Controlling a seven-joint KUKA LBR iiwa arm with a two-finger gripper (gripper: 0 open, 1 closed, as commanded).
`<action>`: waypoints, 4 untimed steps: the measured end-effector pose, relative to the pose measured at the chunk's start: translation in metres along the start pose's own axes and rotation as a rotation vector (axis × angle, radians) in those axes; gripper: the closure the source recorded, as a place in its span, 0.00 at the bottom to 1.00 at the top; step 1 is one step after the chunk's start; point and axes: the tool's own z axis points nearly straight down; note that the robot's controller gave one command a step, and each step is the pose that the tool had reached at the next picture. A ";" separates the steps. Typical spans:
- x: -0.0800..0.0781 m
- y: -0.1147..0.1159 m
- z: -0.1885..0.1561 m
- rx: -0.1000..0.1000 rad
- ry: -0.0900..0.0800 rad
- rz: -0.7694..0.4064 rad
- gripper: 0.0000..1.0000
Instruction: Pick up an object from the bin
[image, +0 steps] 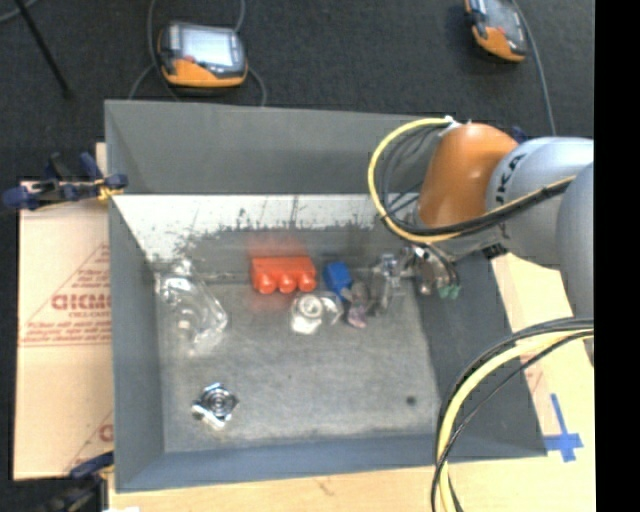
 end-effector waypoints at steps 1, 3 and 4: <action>-0.002 -0.001 -0.099 0.000 -0.005 -0.274 1.00; -0.001 -0.001 -0.096 -0.003 0.000 -0.273 1.00; -0.001 -0.001 -0.096 -0.003 0.000 -0.273 1.00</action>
Offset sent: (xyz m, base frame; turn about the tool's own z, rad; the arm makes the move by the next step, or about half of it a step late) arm -0.0010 0.0009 0.0944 -0.2755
